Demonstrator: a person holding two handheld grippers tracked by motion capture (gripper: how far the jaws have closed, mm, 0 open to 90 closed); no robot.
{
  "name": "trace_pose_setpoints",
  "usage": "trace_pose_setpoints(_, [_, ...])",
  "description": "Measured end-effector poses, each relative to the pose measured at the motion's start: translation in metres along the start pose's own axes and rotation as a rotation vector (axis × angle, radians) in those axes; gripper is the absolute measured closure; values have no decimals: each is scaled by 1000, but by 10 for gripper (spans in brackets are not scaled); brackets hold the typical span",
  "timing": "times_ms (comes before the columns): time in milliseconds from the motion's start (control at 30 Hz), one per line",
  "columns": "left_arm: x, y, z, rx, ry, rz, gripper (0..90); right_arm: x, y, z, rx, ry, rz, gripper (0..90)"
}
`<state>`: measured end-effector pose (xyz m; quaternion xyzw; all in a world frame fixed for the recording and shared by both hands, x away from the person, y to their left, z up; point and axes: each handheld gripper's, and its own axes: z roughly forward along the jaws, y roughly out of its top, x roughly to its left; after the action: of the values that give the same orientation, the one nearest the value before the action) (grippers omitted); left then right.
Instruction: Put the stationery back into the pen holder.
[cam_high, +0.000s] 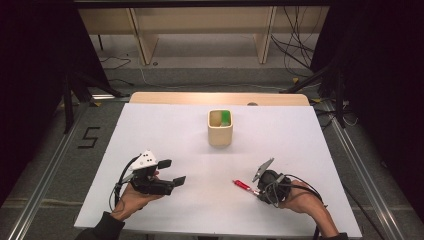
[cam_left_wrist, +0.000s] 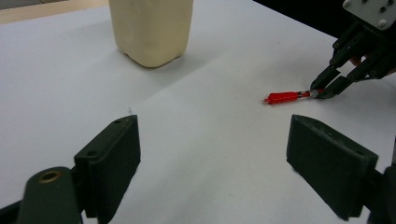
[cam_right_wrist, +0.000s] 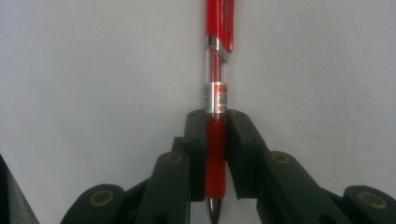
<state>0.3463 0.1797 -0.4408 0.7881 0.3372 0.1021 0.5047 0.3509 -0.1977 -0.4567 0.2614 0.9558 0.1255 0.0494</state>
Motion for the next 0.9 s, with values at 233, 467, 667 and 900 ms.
trace_pose_setpoints(233, [2,-1,0,1,4,-6,174,2,0,0,-8,-17,-51,798])
trace_pose_setpoints(467, [4,-2,1,8,6,-14,174,5,1,-5,-43,-30,-67,800])
trace_pose_setpoints(667, [4,-2,2,13,4,-16,174,10,2,-11,-103,-65,-106,799])
trace_pose_setpoints(900, [4,-3,2,20,3,-10,177,22,8,-15,-176,-141,-168,799])
